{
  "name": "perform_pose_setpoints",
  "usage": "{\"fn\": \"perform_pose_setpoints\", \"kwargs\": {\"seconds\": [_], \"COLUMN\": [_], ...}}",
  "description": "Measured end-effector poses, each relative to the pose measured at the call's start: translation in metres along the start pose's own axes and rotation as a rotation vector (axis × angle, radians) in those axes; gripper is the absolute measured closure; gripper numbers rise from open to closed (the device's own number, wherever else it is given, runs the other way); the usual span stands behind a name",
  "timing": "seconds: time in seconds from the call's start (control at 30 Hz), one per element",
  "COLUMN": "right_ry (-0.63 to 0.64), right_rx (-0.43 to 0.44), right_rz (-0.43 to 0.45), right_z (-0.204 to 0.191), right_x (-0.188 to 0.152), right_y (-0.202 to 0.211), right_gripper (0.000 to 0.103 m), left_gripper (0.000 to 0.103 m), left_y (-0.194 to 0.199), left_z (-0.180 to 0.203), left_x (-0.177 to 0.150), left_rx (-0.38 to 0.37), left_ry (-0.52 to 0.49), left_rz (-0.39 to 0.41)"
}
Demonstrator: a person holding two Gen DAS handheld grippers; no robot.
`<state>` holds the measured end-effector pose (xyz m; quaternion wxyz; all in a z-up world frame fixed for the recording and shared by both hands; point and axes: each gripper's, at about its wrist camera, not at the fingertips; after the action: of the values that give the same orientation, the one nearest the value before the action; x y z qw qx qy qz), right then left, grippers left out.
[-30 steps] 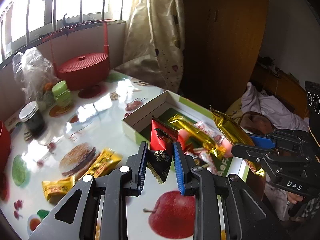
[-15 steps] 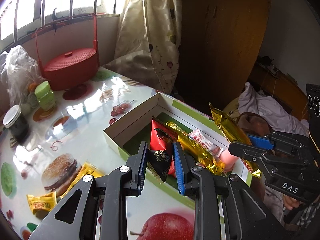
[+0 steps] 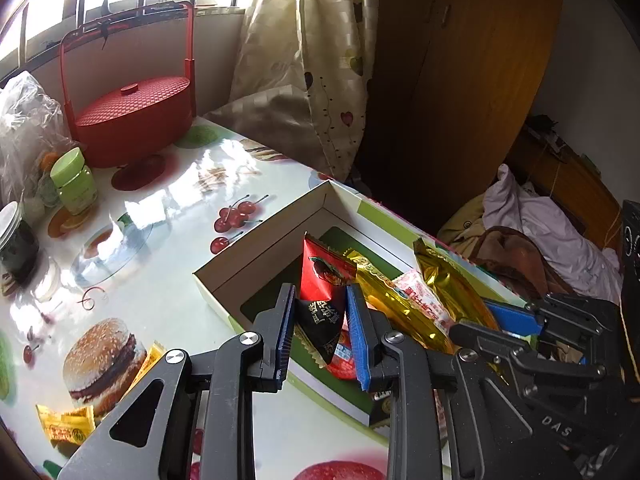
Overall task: Organize snacks
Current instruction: 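Lower both tools into the box and open them to release the candies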
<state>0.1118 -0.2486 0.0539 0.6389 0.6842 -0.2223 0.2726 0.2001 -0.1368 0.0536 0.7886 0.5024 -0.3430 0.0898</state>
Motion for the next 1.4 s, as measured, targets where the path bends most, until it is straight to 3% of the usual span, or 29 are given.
{"fn": "perform_pose_setpoints", "kwargs": {"seconds": [0.33, 0.87, 1.4], "right_ry": [0.041, 0.047, 0.05], "right_rx": [-0.041, -0.038, -0.044], "right_rz": [-0.023, -0.021, -0.001], "right_z": [-0.007, -0.008, -0.011], "right_x": [0.0, -0.001, -0.001], "right_y": [-0.011, -0.016, -0.012], "right_gripper": [0.082, 0.081, 0.065], "left_gripper": [0.076, 0.075, 0.06], "left_y": [-0.017, -0.024, -0.021], "left_z": [-0.002, 0.002, 0.0], "left_x": [0.002, 0.001, -0.004], "left_rx": [0.005, -0.018, -0.01], "left_ry": [0.006, 0.009, 0.021], "left_rz": [-0.036, -0.057, -0.061]}}
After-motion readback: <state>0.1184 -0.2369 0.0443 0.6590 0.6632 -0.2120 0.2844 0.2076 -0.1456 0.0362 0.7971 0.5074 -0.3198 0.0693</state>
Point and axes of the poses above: each gripper's, at about its wrist camera, not at the fingertips, and y roughly against the way its jaws point, z to its right, x to its top, and after that the axes turned 7 degrees about y, right-handed
